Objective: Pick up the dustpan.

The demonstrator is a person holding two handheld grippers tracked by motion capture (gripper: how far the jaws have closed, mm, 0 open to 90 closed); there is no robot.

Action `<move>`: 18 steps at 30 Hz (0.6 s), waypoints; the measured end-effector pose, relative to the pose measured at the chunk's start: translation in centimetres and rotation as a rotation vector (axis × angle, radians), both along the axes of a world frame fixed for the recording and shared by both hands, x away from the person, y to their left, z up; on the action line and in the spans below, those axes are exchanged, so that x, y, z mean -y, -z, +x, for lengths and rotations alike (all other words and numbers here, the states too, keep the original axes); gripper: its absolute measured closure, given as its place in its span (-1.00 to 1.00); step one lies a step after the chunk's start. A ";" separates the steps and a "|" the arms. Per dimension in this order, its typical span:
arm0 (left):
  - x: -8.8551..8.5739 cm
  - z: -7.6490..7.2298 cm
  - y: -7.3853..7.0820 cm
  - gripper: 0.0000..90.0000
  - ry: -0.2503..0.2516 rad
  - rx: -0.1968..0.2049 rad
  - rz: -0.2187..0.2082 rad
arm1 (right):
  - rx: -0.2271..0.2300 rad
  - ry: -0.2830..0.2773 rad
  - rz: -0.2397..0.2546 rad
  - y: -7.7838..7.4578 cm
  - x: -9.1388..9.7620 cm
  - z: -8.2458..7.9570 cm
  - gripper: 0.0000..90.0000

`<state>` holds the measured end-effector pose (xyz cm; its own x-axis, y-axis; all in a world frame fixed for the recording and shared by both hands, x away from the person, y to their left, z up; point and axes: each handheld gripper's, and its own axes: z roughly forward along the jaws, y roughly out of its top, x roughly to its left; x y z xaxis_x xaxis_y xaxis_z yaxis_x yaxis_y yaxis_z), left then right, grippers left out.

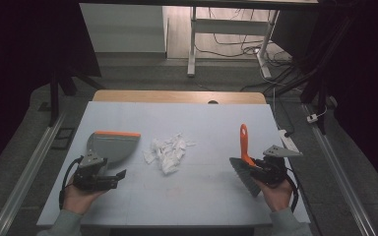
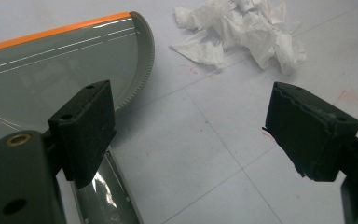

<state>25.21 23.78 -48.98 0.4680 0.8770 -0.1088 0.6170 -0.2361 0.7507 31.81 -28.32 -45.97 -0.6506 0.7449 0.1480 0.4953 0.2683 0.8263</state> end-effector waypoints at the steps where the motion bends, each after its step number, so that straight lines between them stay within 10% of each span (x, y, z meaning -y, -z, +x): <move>1: 0.0 0.0 0.0 -0.63 -0.001 0.002 0.002 | 0.000 0.000 0.000 0.0 0.0 0.0 0.55; 18: 0.5 0.3 -0.7 -0.60 -0.019 -0.005 0.010 | 0.019 -0.006 0.035 -0.2 0.3 0.0 0.55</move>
